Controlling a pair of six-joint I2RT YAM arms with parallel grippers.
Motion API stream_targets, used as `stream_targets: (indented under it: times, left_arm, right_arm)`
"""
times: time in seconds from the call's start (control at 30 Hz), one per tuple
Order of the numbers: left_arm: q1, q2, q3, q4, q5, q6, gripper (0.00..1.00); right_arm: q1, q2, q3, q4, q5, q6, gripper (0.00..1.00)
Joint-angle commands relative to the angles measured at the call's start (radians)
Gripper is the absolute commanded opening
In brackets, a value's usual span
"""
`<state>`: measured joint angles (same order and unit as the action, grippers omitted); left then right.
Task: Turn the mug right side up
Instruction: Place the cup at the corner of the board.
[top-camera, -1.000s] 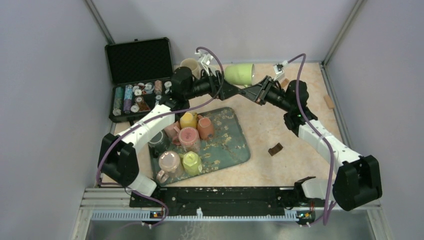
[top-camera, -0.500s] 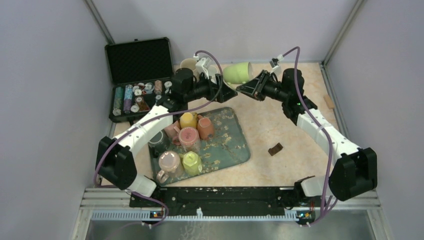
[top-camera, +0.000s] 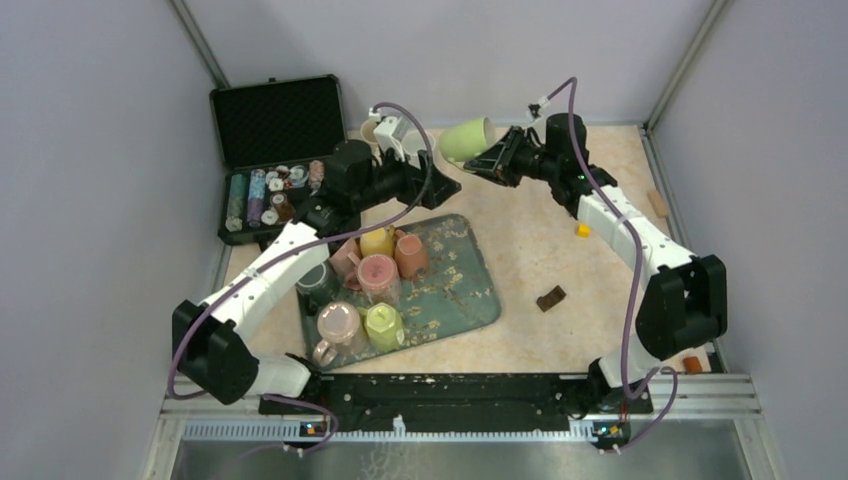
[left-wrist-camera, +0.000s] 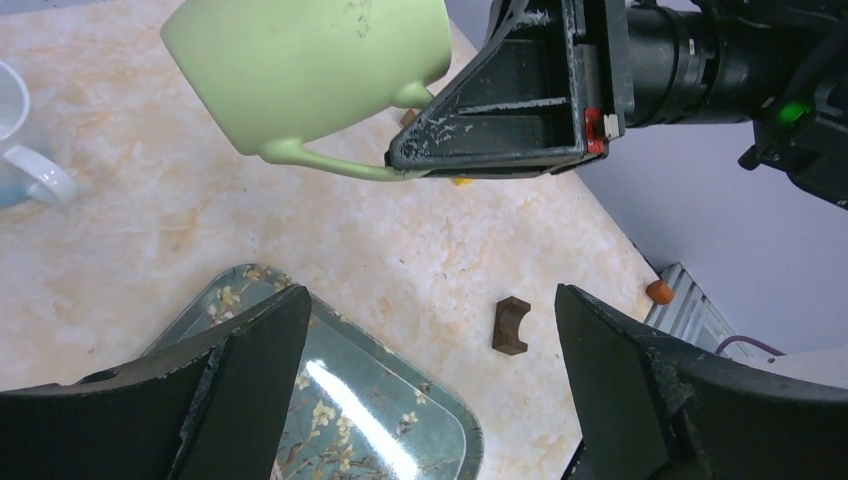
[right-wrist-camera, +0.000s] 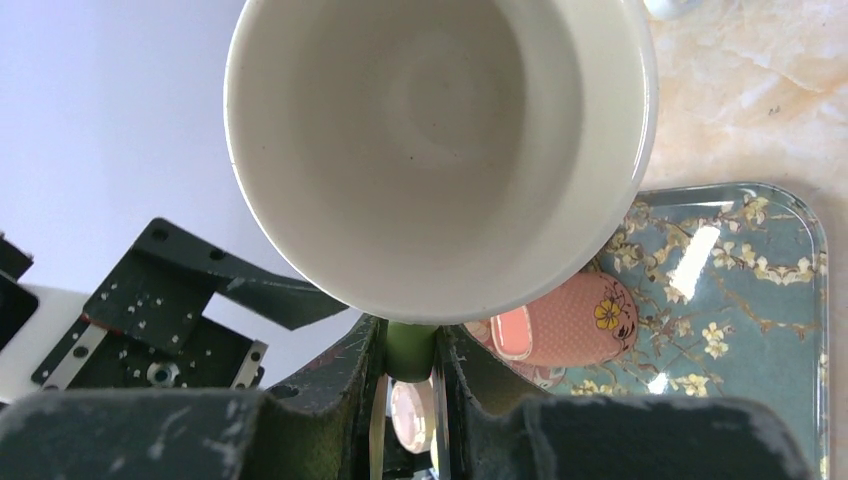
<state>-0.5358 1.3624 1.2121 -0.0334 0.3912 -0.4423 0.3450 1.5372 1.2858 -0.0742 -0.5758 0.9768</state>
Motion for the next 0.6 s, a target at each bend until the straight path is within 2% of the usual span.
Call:
stream_targets:
  times: [0.0, 0.57]
  left_arm:
    - [-0.002, -0.045, -0.024, -0.010, -0.027, 0.029, 0.99]
    - [0.002, -0.066, -0.028, -0.016, -0.027, 0.043, 0.99]
  right_arm:
    - [0.009, 0.029, 0.128, 0.041, -0.013, -0.011, 0.00]
    - [0.008, 0.176, 0.372, -0.077, -0.013, -0.011, 0.00]
